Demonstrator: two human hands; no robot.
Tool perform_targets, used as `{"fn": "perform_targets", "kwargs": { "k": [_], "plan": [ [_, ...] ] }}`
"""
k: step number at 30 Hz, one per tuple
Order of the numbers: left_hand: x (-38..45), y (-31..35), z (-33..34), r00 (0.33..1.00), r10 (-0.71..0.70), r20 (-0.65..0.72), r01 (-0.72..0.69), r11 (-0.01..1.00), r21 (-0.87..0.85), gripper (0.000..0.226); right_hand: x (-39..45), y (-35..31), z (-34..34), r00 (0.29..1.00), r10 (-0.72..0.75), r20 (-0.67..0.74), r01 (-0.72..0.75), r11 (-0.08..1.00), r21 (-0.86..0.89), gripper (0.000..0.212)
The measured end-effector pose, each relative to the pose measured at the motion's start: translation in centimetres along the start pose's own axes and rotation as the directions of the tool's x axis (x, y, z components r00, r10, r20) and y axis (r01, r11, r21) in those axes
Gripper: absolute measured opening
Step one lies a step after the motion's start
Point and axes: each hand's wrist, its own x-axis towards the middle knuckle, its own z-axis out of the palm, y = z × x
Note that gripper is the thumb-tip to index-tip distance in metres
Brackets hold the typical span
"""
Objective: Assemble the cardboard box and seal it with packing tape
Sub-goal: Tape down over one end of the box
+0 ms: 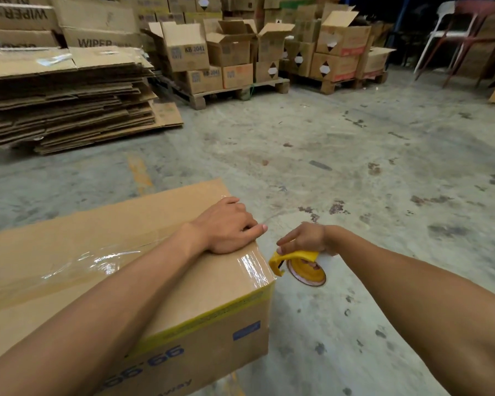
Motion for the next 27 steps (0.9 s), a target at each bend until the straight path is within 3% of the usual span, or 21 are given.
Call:
{"fn": "perform_targets", "kwargs": {
  "k": [3, 6, 8, 10, 11, 13, 15, 16, 19, 21, 23, 27],
  "plan": [
    [-0.6, 1.2, 1.4, 1.000, 0.025, 0.013, -0.024, 0.995, -0.095, 0.057, -1.1, 1.4, 0.9, 0.997, -0.071, -0.042, 0.081, 0.927, 0.366, 0.047],
    [-1.1, 2.0, 1.8, 0.979, -0.112, -0.172, 0.022, 0.891, -0.453, 0.030, -2.9, 2.4, 0.1, 0.986, -0.138, -0.098, 0.169, 0.760, 0.628, 0.043],
    [-1.6, 2.1, 1.4, 0.896, -0.321, -0.306, 0.056, 0.766, -0.640, 0.018, -4.2, 2.5, -0.6, 0.984, -0.159, -0.074, 0.159, 0.624, 0.765, 0.039],
    [-2.5, 2.6, 0.2, 0.774, -0.530, -0.348, 0.096, 0.641, -0.762, 0.009, -5.2, 2.4, -0.8, 0.973, -0.227, -0.042, 0.152, 0.492, 0.857, 0.039],
    [-2.9, 2.9, -0.7, 0.733, -0.614, -0.293, 0.135, 0.553, -0.822, 0.014, -5.5, 2.2, -0.6, 0.961, -0.274, -0.027, 0.151, 0.443, 0.884, 0.037],
    [-3.5, 3.3, -2.6, 0.730, -0.682, 0.034, 0.267, 0.239, -0.934, 0.036, -5.8, 2.0, -0.1, 0.938, -0.346, -0.005, 0.140, 0.368, 0.919, 0.042],
    [-4.0, 3.8, -4.0, 0.742, -0.522, 0.421, 0.419, -0.129, -0.899, 0.051, -5.8, 1.6, 0.2, 0.921, -0.389, 0.007, 0.127, 0.316, 0.940, 0.055],
    [-4.2, 4.0, -4.4, 0.743, -0.421, 0.521, 0.473, -0.221, -0.853, 0.054, -5.8, 1.3, 0.1, 0.909, -0.417, 0.007, 0.132, 0.303, 0.944, 0.056],
    [-4.3, 4.5, -5.2, 0.754, -0.226, 0.616, 0.530, -0.344, -0.775, 0.057, -5.9, 0.1, -0.4, 0.833, -0.553, 0.018, 0.207, 0.341, 0.917, 0.043],
    [-4.2, 4.9, -5.5, 0.759, -0.145, 0.635, 0.531, -0.425, -0.733, 0.056, -5.7, -0.1, -0.4, 0.805, -0.592, 0.043, 0.223, 0.368, 0.902, 0.044],
    [-4.3, 5.2, -5.7, 0.760, -0.085, 0.644, 0.527, -0.498, -0.688, 0.054, -5.3, 0.4, -0.3, 0.792, -0.606, 0.081, 0.177, 0.354, 0.918, 0.049],
    [-4.3, 5.2, -5.8, 0.773, -0.038, 0.634, 0.508, -0.562, -0.653, 0.053, -4.6, 1.1, -0.2, 0.693, -0.702, 0.165, 0.152, 0.365, 0.918, 0.057]
  ]
}}
